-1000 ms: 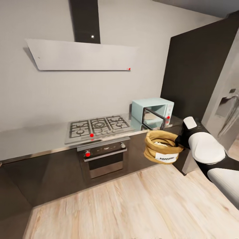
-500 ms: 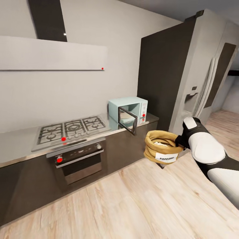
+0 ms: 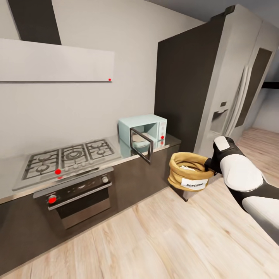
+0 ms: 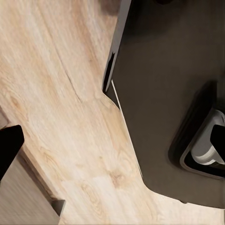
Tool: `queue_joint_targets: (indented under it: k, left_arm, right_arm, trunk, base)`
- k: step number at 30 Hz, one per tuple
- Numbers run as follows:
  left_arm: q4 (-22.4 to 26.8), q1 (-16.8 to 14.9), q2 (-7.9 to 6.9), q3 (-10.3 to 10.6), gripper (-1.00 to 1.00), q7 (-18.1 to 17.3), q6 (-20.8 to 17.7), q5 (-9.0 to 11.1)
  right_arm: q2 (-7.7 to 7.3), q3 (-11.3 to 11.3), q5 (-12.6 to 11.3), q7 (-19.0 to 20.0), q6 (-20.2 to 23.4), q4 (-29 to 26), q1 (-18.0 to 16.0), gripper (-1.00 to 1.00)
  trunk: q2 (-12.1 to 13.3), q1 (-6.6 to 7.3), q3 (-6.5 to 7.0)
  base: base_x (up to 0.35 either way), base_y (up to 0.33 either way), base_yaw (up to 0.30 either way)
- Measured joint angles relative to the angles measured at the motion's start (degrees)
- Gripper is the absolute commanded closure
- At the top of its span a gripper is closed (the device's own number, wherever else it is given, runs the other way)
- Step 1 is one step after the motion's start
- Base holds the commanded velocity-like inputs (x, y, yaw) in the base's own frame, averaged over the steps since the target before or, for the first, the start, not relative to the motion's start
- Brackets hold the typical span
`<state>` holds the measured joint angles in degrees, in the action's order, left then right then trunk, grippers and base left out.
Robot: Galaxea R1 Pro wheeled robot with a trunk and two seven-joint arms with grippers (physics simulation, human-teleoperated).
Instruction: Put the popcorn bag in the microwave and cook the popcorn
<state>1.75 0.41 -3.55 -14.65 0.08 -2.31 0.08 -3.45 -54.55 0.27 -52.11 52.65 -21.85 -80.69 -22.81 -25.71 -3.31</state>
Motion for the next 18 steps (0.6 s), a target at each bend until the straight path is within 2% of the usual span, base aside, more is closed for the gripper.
queue_joint_targets:
  k: [15,18]
  left_arm:
    - [0.00,0.00,0.02,0.00,-1.00,0.01,0.00,0.00]
    - [0.00,0.00,0.02,0.00,-1.00,0.01,0.00,0.00]
  right_arm:
    - [0.00,-0.01,-0.07,0.02,0.00,0.00,0.00,1.00]
    - [0.01,0.00,-0.08,0.01,0.00,0.00,0.00,1.00]
  trunk:
    - [0.00,0.00,0.00]
    - [0.00,0.00,0.00]
  base:
    - [0.332,-0.001,0.000]
    - [0.314,-0.106,0.000]
